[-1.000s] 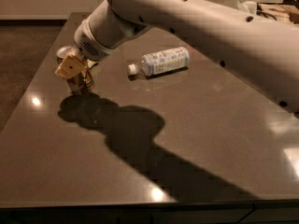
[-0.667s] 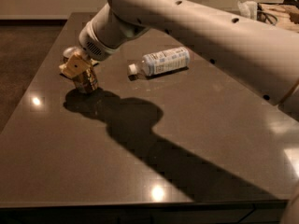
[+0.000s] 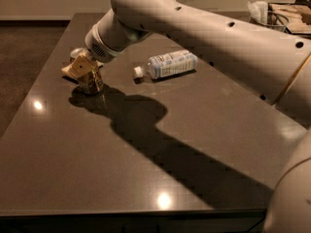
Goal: Move orange can near sponge
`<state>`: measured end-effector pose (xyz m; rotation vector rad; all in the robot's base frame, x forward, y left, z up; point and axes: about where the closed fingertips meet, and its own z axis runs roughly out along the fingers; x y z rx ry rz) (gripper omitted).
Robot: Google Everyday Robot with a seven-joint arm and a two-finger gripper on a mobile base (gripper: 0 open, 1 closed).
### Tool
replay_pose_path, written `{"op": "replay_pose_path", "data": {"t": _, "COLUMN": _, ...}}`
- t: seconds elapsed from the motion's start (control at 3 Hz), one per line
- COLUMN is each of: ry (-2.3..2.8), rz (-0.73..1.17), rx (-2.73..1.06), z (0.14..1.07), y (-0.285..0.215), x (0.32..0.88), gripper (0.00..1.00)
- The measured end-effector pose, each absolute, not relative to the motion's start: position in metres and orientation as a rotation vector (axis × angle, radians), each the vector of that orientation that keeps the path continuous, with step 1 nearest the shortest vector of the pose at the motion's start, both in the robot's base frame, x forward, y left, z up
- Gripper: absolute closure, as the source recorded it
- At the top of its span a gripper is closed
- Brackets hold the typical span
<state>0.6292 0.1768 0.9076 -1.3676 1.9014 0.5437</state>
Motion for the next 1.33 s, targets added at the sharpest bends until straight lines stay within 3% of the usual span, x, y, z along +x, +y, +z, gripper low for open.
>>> {"op": "replay_pose_path", "data": {"t": 0.67, "ry": 1.900, "rz": 0.547, "rx": -1.371, "z": 0.9065, "y": 0.1799, "x": 0.6281, "gripper": 0.13}}
{"op": "replay_pose_path", "data": {"t": 1.0, "ry": 1.899, "rz": 0.548, "rx": -1.374, "z": 0.9060, "y": 0.1812, "x": 0.6273, "gripper": 0.00}}
{"op": "replay_pose_path", "data": {"t": 1.33, "ry": 1.899, "rz": 0.548, "rx": -1.374, "z": 0.9060, "y": 0.1813, "x": 0.6272, "gripper": 0.00}}
